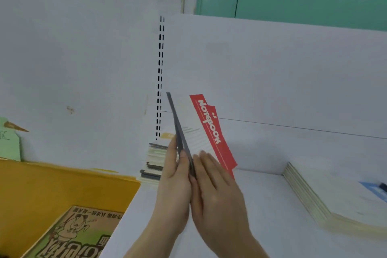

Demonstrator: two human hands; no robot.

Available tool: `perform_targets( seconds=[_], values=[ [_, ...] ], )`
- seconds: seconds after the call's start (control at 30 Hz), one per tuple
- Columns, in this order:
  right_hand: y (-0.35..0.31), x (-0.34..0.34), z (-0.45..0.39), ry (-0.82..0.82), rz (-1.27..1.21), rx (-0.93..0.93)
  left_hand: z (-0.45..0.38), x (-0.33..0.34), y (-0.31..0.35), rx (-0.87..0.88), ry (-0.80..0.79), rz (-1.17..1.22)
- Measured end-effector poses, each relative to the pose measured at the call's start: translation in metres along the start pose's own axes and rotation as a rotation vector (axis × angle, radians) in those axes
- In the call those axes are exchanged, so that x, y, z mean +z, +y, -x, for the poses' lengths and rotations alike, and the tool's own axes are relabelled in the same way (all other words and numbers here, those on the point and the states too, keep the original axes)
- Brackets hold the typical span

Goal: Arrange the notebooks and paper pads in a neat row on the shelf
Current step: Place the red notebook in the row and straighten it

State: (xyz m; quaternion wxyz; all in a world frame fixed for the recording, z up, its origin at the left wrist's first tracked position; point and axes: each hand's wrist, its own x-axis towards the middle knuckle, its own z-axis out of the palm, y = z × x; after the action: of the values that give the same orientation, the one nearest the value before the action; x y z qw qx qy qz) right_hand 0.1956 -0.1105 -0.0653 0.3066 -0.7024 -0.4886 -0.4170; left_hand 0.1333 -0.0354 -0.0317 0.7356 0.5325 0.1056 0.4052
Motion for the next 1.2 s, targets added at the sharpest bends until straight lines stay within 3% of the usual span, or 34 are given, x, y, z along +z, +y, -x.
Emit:
perform_targets(
  seconds=[0.23,0.37,0.47,0.73,0.9,1.2],
  values=[
    [0.020,-0.036,0.028,-0.067,0.050,0.088,0.012,0.025,-0.020,0.050,-0.090,-0.020],
    [0.064,-0.077,0.044,-0.121,0.138,0.389,0.021,0.048,-0.035,0.055,-0.169,-0.048],
    [0.087,-0.108,0.064,-0.203,0.034,0.582,0.032,0.075,-0.046,0.046,-0.245,-0.058],
    [0.142,-0.217,0.113,-0.398,0.053,0.809,0.087,0.183,-0.087,-0.053,-0.340,-0.110],
    [0.197,-0.307,0.150,-0.560,0.121,0.890,0.133,0.274,-0.116,-0.056,-0.384,-0.164],
    [0.310,-0.431,0.212,-0.465,0.250,0.876,0.197,0.426,-0.172,-0.086,-0.404,-0.273]
  ],
)
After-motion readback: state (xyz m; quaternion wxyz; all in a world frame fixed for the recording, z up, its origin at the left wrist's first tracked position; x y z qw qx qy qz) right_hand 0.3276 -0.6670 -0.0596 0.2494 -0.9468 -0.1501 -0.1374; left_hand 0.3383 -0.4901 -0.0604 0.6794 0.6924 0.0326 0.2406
